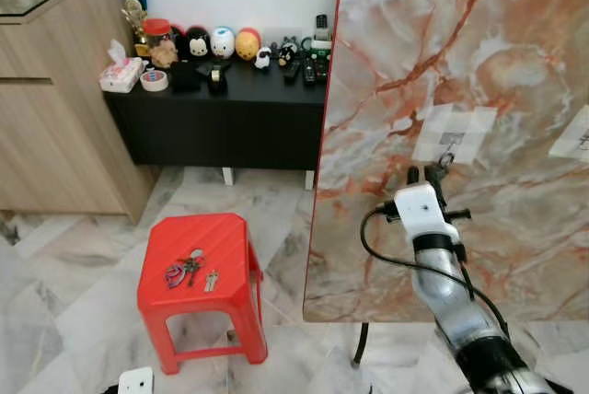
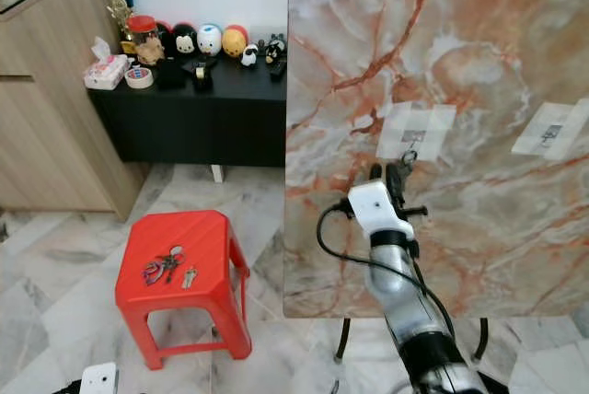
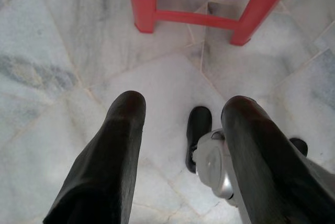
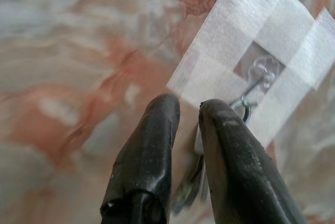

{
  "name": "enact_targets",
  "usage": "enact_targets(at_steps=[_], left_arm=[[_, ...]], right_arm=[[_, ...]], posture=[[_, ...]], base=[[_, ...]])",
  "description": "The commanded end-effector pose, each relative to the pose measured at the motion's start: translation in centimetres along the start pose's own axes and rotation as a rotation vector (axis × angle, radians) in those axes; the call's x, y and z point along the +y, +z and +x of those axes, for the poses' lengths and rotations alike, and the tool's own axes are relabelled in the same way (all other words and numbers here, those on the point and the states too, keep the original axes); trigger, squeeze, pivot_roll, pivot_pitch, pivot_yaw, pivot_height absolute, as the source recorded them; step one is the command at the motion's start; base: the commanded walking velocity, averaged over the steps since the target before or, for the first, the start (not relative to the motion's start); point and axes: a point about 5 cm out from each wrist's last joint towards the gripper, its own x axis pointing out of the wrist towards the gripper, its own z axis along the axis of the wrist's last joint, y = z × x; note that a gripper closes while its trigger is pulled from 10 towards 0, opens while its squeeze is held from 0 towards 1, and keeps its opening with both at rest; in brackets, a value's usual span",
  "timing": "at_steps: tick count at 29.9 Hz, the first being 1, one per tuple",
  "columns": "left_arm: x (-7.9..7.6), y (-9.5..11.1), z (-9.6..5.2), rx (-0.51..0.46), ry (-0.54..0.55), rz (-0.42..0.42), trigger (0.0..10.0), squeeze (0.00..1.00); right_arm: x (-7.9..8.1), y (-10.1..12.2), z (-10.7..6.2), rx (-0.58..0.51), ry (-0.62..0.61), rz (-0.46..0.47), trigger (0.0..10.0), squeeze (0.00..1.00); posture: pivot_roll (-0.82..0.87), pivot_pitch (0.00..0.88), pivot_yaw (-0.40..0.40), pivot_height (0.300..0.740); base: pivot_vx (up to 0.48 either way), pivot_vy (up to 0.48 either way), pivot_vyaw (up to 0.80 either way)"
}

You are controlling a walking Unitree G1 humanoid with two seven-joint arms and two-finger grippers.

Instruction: Hang keys on a hook

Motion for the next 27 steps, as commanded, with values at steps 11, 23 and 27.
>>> enact_targets(at_steps=[11,23,27], left_arm=[[-1.0,-0.4,0.0,0.021,-0.022,0.027,10.0,0.00],[2.7,0.0,-0.3,0.022,0.022,0.045,10.0,0.00],[3.4,0.0,-0.5,0.027,0.029,0.041,10.0,0.00]], right_arm=[[0.7,-9.3,-5.5,0.605,0.075,0.391,10.0,0.00],[4.5,-14.4,-16.0,1.127,0.304,0.471,10.0,0.00],[4.7,-14.6,-17.0,1.168,0.293,0.491,10.0,0.00]], posture=[[0.01,0.000,-0.047,0.740],[0.02,0.000,-0.019,0.740],[0.02,0.000,-0.014,0.740]], base=[[0.000,0.000,0.00],[0.000,0.000,0.00],[0.000,0.000,0.00]])
